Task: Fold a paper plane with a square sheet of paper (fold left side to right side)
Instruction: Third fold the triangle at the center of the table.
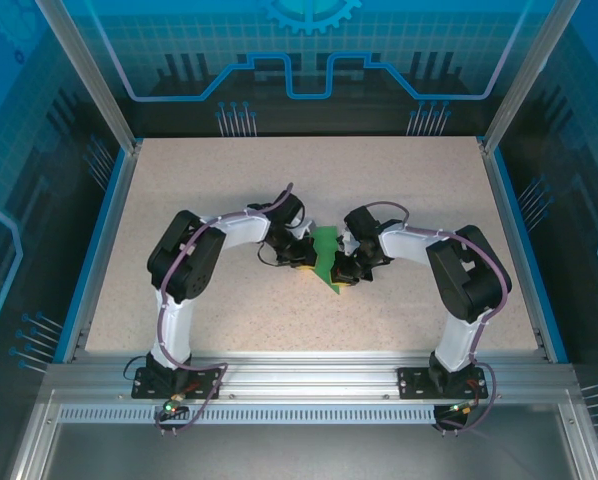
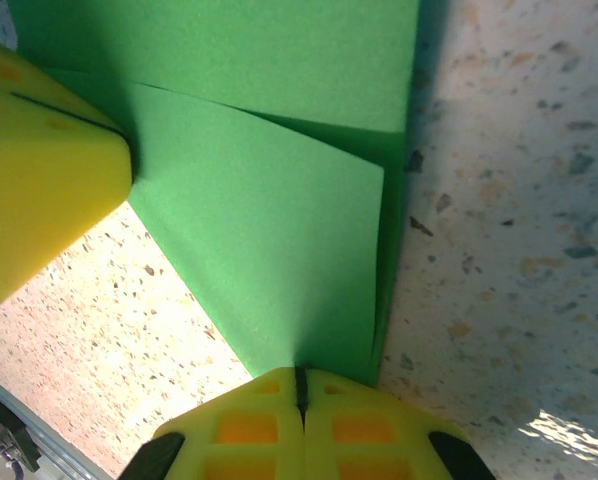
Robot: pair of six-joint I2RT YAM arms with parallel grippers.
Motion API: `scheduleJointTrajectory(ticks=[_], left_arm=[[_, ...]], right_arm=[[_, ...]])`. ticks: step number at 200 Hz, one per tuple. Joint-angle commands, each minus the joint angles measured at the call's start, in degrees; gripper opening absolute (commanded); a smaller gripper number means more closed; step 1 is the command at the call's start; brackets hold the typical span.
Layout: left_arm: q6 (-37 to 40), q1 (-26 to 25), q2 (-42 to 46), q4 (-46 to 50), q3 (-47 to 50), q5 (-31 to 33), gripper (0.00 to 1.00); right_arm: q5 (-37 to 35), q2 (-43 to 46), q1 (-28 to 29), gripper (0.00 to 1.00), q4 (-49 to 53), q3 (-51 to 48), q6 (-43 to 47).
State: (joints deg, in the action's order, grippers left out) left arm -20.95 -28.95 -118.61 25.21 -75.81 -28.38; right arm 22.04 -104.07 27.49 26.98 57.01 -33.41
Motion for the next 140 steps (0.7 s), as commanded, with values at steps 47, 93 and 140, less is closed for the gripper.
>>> scheduleJointTrajectory(ticks=[47,93,140], left_arm=[[3.6,5.5,1.4,1.2,1.5,9.8,0.07],[3.9,6.6,2.3,1.5,0.9,9.7,0.09],[2.5,7.6,7.4,1.8,0.4,7.2,0.22]], right_arm=[[-6.8,-2.5,0.1,0.00,7.5,-2.3,0.6],[-5.4,-1.7,0.0,0.00,5.8,-2.7,0.6],[-0.7,1.2,0.1,0.00,-0.2,-2.6,0.6]])
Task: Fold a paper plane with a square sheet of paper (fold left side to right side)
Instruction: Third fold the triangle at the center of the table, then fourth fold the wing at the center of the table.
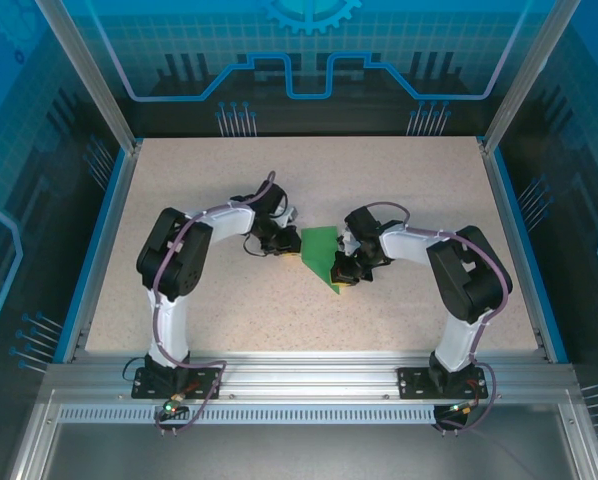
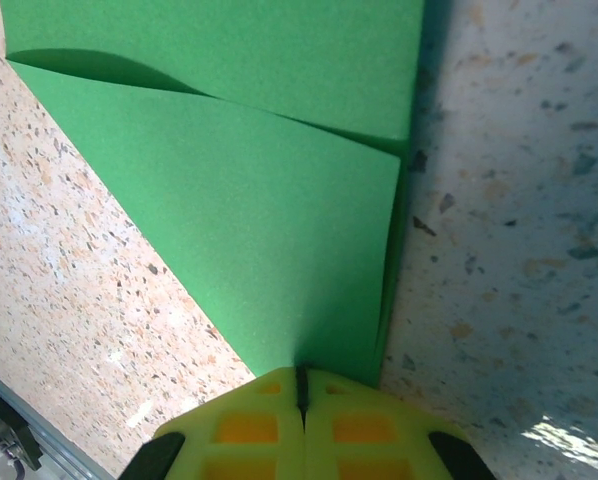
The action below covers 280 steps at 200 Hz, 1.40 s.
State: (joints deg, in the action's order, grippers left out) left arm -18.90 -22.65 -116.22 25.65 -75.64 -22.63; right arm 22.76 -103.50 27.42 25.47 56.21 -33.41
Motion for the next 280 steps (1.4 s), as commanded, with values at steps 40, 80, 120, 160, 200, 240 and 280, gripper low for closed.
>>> scheduleJointTrajectory(ticks=[40,80,120,160,200,240,280], left_arm=[[-2.8,2.5,13.0,-1.4,4.5,1.1,0.38],[-7.8,2.6,22.1,-9.3,13.6,3.0,0.61],[-13.8,2.7,26.1,-16.5,21.0,1.0,0.71],[-21.3,2.0,21.2,-25.0,23.5,-7.3,0.71],[-24.1,-0.7,14.8,-27.2,22.0,-10.2,0.72],[-25.0,-3.0,10.2,-26.6,19.5,-10.7,0.72],[-25.5,-4.1,7.8,-26.9,17.6,-11.2,0.62]], right_arm=[[-3.4,4.9,0.2,0.13,1.1,0.9,3.1],[-11.8,10.0,-0.2,0.34,4.6,3.9,8.3],[-16.1,14.0,-2.5,0.54,5.3,4.2,13.4],[-13.2,13.0,-3.1,0.63,1.4,3.0,16.6],[-9.0,8.8,-3.0,0.62,-2.9,2.7,15.7],[-9.5,6.6,-2.7,0.61,-3.2,3.2,15.3],[-12.7,10.0,-2.0,0.61,-3.4,0.8,15.2]])
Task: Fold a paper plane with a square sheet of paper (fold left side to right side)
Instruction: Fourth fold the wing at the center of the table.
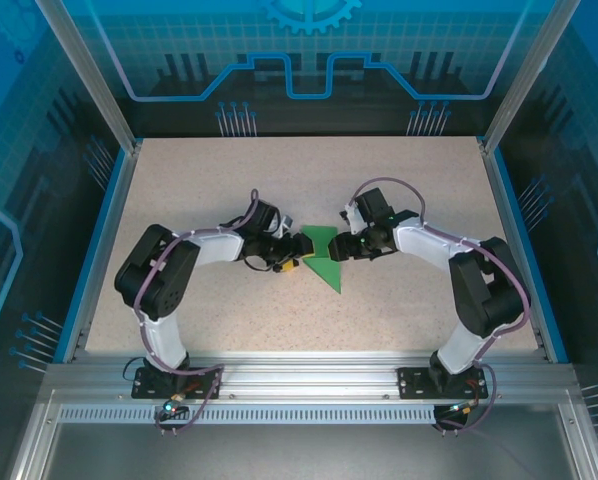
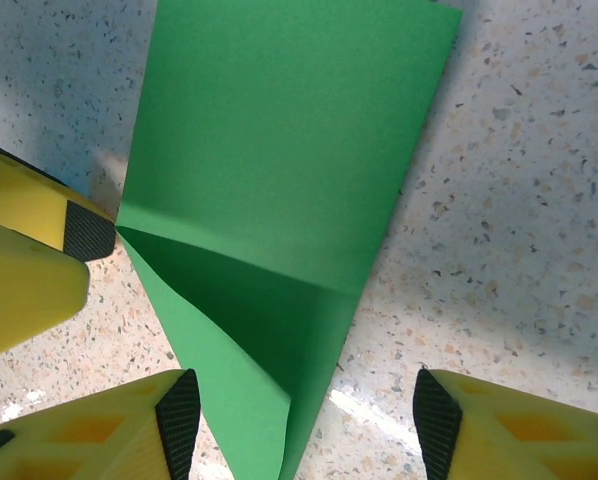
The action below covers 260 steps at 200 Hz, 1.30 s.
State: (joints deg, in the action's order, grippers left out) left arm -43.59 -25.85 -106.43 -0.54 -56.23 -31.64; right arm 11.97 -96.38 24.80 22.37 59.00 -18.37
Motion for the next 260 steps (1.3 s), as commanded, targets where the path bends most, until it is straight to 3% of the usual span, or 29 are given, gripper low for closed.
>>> scheduleJointTrajectory(ticks=[1,32,76,121,178,260], left_arm=[[-0.9,-0.9,-2.0,-0.8,-1.9,-2.2,0.62],[-1.1,-1.4,-2.4,-0.6,-3.3,-2.3,0.48],[-0.4,-1.6,-1.2,0.8,-4.2,-1.6,0.38],[-0.3,-1.9,-0.5,1.6,-5.1,-1.5,0.34],[-0.8,-2.1,-0.6,2.4,-6.5,-1.3,0.27],[-1.7,-2.5,-1.2,3.0,-7.8,-1.3,0.25]], right_arm=[[-2.0,3.0,0.7,0.61,-0.4,-2.1,0.1],[-4.8,7.2,2.3,0.61,-0.5,-5.2,-0.3],[-7.4,13.0,7.7,0.59,-5.8,-12.4,-1.6],[-13.0,12.8,15.3,0.56,-9.5,-13.9,-1.8],[-15.5,6.9,16.7,0.47,-10.6,-11.6,-1.5],[-18.7,3.2,17.1,0.40,-11.0,-10.4,-1.2]])
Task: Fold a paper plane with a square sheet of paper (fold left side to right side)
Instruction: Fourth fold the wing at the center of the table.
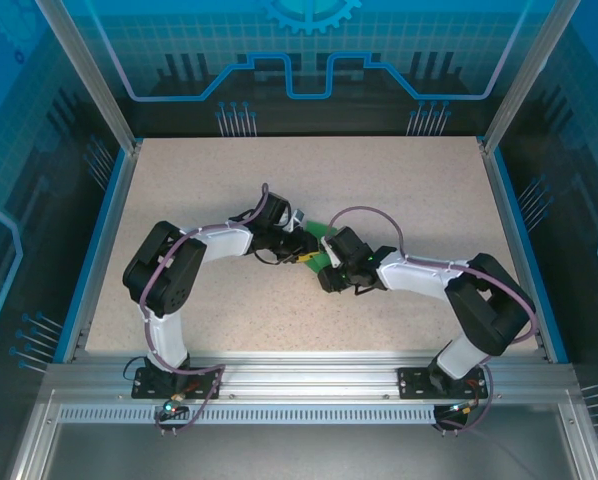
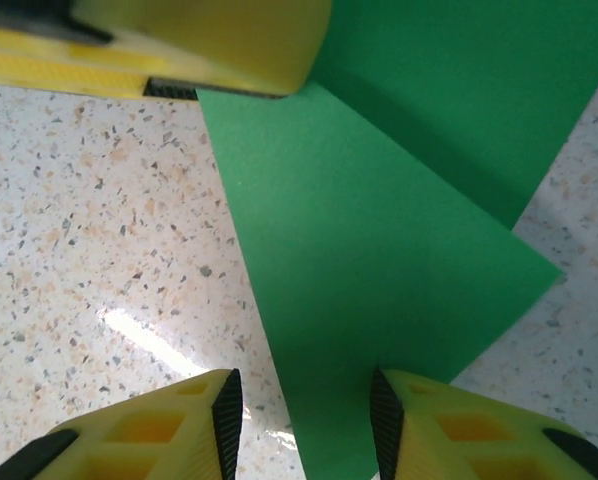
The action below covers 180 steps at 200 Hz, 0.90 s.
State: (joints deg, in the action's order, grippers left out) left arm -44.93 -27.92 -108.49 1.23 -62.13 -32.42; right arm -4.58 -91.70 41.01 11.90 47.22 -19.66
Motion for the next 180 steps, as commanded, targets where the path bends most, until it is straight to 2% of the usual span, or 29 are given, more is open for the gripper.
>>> scheduleJointTrajectory(ticks=[1,39,92,136,180], left_arm=[[-0.4,-0.4,0.8,1.2,-1.9,-0.6,0.25],[-0.6,-0.5,0.6,1.7,-2.5,-0.5,0.24],[-0.1,-0.4,1.2,3.3,-3.0,0.7,0.28],[1.2,0.2,2.7,5.7,-3.3,2.1,0.44],[2.5,3.3,6.2,6.8,-2.5,2.2,0.58]], right_arm=[[-2.2,-1.5,0.9,0.40,-0.6,1.4,0.0],[-2.7,-2.2,0.9,0.36,-0.6,1.7,0.3],[-3.1,-2.8,0.9,0.23,0.3,1.4,0.2],[-2.9,-3.0,0.9,0.12,0.8,1.0,0.4],[-1.1,-2.8,0.7,0.07,0.6,0.4,0.5]])
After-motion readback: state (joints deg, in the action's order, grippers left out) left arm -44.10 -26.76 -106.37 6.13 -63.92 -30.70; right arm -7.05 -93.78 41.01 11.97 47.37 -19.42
